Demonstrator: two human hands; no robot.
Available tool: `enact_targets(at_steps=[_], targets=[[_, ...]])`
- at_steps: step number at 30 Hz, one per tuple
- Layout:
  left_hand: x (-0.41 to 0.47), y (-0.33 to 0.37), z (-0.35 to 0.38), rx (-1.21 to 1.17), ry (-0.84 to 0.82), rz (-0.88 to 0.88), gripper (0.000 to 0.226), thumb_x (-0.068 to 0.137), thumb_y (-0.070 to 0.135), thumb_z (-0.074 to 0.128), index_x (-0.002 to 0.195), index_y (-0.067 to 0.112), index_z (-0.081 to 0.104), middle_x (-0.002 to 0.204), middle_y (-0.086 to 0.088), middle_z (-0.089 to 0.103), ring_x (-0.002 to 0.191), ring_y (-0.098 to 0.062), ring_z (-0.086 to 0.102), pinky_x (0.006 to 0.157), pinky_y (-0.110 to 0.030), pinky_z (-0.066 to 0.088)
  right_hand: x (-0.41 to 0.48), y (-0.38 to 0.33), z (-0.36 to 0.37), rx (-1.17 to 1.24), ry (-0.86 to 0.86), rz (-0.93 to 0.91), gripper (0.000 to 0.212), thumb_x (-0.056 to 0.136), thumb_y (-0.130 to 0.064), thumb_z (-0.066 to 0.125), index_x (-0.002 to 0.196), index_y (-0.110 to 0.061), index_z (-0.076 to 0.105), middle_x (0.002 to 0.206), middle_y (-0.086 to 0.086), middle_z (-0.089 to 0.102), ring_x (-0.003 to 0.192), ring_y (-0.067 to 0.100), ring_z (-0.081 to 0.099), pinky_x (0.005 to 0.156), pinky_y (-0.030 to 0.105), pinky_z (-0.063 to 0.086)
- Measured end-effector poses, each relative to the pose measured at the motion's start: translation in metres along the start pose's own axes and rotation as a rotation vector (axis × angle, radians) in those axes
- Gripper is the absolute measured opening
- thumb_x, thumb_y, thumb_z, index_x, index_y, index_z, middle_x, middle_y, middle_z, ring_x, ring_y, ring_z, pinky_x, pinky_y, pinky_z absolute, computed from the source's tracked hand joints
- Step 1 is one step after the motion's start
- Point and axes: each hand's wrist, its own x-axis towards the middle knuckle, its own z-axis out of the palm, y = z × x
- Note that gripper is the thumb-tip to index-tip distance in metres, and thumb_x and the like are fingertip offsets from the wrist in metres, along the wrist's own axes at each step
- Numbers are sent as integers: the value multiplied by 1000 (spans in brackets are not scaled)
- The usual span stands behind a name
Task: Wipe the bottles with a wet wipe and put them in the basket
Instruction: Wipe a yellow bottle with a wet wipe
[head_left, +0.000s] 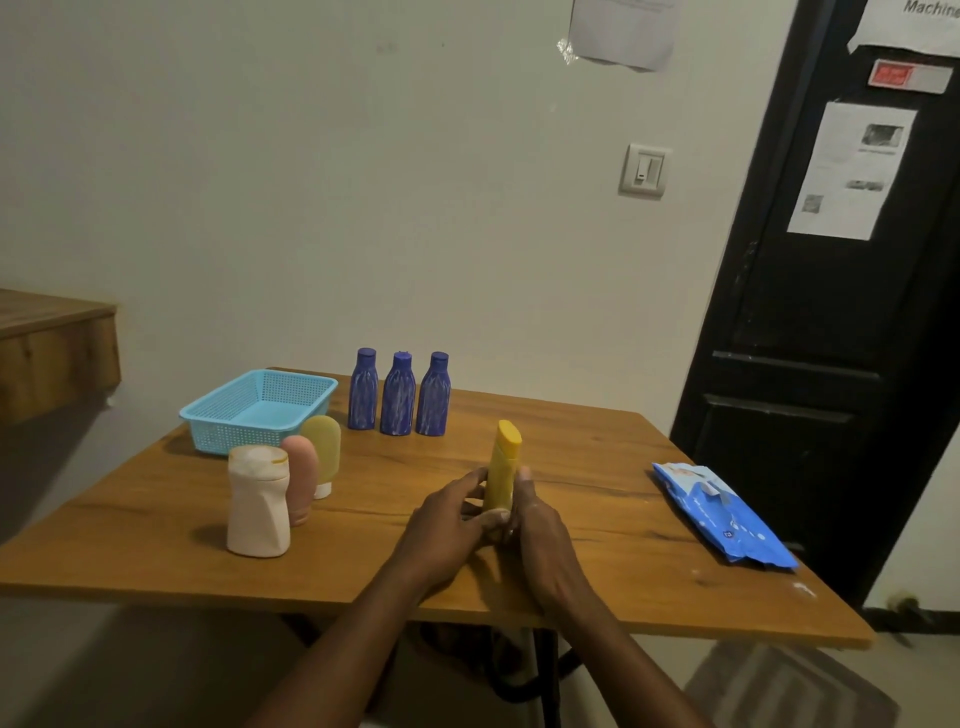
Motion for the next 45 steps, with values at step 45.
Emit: enact_targets(at_steps=[45], targets=[[-2, 4, 0, -6, 7, 25, 60, 96, 33, 70, 150, 38, 45, 136, 10, 62, 116, -10, 64, 95, -40, 60, -12, 1, 3, 20, 49, 12, 77, 93, -76, 7, 102, -39, 74, 103, -9, 76, 100, 3, 67, 84, 24, 46]])
